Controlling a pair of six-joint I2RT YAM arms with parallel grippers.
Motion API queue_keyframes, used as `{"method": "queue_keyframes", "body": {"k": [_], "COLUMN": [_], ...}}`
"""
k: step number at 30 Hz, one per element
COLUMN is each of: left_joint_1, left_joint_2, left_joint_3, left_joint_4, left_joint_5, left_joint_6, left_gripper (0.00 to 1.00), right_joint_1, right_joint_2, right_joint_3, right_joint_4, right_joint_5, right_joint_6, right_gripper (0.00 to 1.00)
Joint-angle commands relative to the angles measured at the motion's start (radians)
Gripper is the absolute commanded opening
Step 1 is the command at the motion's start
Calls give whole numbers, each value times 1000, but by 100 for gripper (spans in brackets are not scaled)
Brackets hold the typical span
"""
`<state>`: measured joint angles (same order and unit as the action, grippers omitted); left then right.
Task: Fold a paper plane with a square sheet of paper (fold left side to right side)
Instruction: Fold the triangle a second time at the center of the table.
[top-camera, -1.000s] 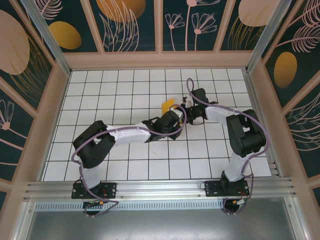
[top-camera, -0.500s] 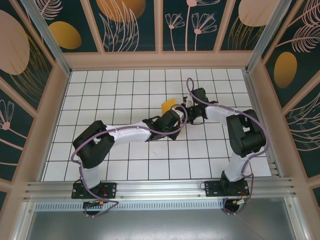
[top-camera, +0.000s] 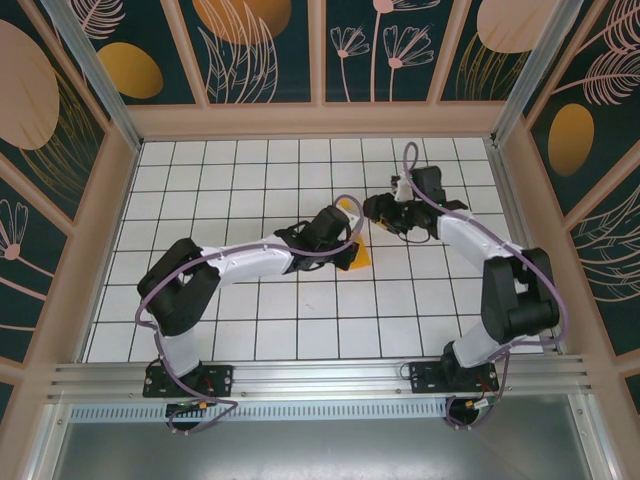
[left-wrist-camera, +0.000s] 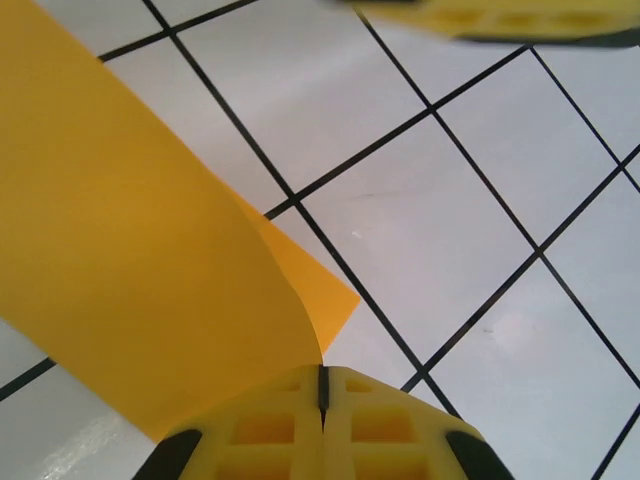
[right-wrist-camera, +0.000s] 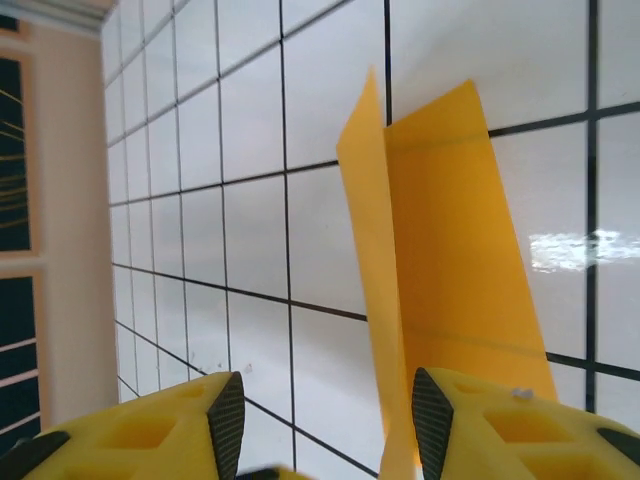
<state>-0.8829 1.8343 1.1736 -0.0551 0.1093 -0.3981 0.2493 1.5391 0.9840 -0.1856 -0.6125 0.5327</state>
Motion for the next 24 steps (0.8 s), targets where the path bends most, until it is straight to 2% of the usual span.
{"method": "queue_keyframes", "body": {"k": [1,7,12,17,24], "left_joint_1": [26,57,71,85,88], "left_joint_2": [-16,-30,-38,-37,-21], "left_joint_3": [-30,-67,-79,-86,-71], "left_joint_4": [14,34,42,46,65], "left_joint_5": [103,147,167,167,186], "left_joint_6": [-34,-56,-69,-97,-132], "left_gripper": [0,0,0,0,0], "right_joint_1": [-22,7,71,115,134], "right_joint_2": [-42,24,124,190,206], "right_joint_3": [-83,-146,-111,-96,-119], "right_joint_4": [2,72,63,55,75], "right_joint_5": [2,-31,22,48,65], "right_joint_6": [-19,9,12,18,37], "right_gripper": [48,22,10,8,8]}}
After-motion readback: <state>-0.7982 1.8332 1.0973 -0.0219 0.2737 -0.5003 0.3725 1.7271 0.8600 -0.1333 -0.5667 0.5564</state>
